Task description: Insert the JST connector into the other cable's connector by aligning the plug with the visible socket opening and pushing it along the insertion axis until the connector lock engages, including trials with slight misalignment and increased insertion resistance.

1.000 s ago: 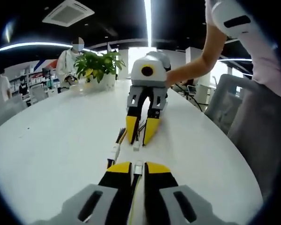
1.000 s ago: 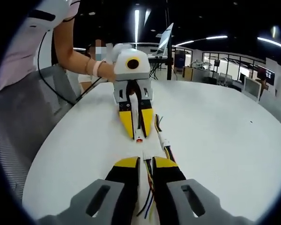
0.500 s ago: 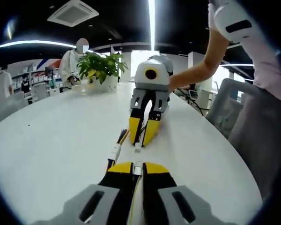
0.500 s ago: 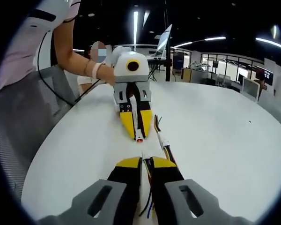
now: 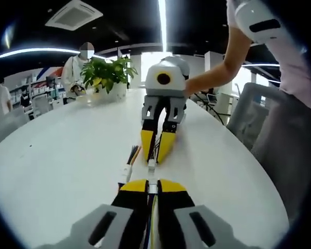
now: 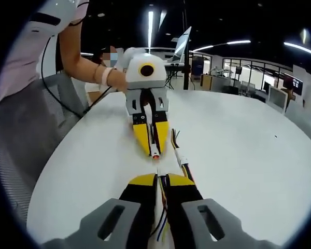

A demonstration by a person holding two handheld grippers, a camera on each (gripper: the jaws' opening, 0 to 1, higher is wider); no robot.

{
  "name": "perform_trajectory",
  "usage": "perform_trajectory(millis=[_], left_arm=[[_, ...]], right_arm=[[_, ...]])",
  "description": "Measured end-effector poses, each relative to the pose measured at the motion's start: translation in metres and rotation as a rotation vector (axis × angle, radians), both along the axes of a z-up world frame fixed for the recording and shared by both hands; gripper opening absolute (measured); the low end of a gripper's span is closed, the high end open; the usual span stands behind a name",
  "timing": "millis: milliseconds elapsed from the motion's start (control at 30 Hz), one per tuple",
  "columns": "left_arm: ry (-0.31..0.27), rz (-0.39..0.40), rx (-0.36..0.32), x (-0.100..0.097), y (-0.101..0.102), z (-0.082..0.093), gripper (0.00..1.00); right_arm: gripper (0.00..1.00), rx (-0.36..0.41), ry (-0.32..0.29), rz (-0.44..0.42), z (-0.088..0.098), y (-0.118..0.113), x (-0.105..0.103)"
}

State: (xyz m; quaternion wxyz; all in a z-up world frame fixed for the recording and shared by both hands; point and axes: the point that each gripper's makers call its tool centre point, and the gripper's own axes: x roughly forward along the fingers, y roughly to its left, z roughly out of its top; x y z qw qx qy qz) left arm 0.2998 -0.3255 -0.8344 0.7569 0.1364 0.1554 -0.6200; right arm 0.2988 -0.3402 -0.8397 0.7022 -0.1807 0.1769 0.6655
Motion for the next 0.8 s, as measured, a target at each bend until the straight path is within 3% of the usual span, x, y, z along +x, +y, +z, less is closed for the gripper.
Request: perform_trajectory(millis=[333, 800], left_arm=[[0.021, -0.002, 0.001, 0.000, -0.007, 0.009, 0.00], [0.025, -0.026, 0.012, -0.008, -0.013, 0.011, 0.00]], right_arm=[[0.04, -0.007, -0.010, 0.001, 0.010, 0.001, -0.001], [0.04, -0.029, 0.003, 0.027, 0.011, 0.003, -0.008]])
